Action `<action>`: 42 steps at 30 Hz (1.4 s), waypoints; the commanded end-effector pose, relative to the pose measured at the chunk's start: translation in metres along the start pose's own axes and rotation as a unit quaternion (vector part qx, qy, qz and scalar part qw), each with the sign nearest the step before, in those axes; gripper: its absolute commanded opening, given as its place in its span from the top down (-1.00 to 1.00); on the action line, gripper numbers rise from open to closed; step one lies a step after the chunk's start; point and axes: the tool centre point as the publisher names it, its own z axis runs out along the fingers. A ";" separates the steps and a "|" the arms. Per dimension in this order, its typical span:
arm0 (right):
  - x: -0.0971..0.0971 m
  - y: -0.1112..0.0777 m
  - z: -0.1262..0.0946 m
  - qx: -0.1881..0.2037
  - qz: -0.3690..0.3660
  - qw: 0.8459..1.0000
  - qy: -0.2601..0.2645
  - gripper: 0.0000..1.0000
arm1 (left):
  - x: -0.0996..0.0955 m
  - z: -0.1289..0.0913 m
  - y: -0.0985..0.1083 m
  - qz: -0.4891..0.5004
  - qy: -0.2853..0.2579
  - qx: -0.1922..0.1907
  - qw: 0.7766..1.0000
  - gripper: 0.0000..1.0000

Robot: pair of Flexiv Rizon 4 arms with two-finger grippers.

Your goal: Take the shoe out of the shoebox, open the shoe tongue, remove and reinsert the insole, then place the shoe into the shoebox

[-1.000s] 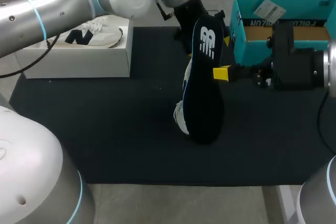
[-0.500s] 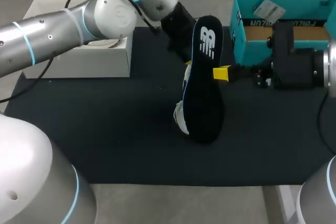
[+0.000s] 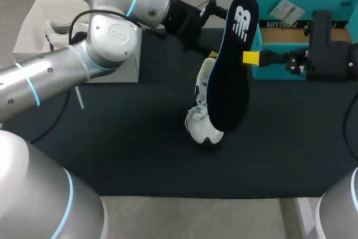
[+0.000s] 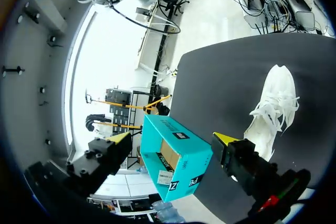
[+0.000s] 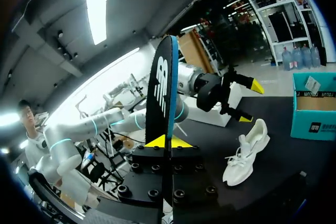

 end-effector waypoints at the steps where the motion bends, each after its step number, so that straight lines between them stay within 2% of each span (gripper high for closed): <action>1: -0.032 0.018 0.006 0.022 0.049 0.998 0.030 1.00 | -0.003 -0.020 -0.007 0.018 -0.024 0.014 0.999 -1.00; 3: -0.045 0.024 0.003 0.032 0.095 0.994 0.043 1.00 | -0.008 -0.028 -0.011 0.032 -0.031 0.012 0.999 -1.00; 8: -0.074 0.034 -0.001 0.049 0.144 0.987 0.043 1.00 | -0.021 -0.046 -0.025 0.077 -0.060 0.011 0.995 -1.00; 12: -0.104 0.041 0.002 0.067 0.195 0.977 0.055 1.00 | -0.028 -0.056 -0.038 0.119 -0.105 0.006 0.987 -1.00; 16: -0.137 0.046 0.004 0.068 0.246 0.965 0.066 1.00 | -0.032 -0.063 -0.041 0.118 -0.147 0.009 0.982 -1.00; 17: -0.147 0.046 0.004 0.078 0.253 0.962 0.065 1.00 | -0.032 -0.065 -0.041 0.119 -0.150 0.010 0.981 -1.00; 21: -0.185 0.050 0.005 0.088 0.282 0.955 0.025 1.00 | -0.037 -0.070 -0.049 0.132 -0.169 0.013 0.977 -1.00; 24: -0.201 0.054 0.011 0.115 0.296 0.948 0.018 1.00 | -0.040 -0.069 -0.058 0.165 -0.165 0.011 0.972 -1.00; 27: -0.212 0.058 0.018 0.150 0.309 0.939 0.023 1.00 | -0.040 -0.068 -0.060 0.174 -0.169 0.013 0.970 -1.00; 33: -0.221 0.074 0.030 0.215 0.326 0.920 0.035 1.00 | -0.040 -0.063 -0.067 0.182 -0.168 0.009 0.969 -1.00; 42: -0.227 0.089 0.039 0.252 0.364 0.895 0.046 1.00 | -0.037 -0.045 -0.065 0.183 -0.189 0.016 0.965 -1.00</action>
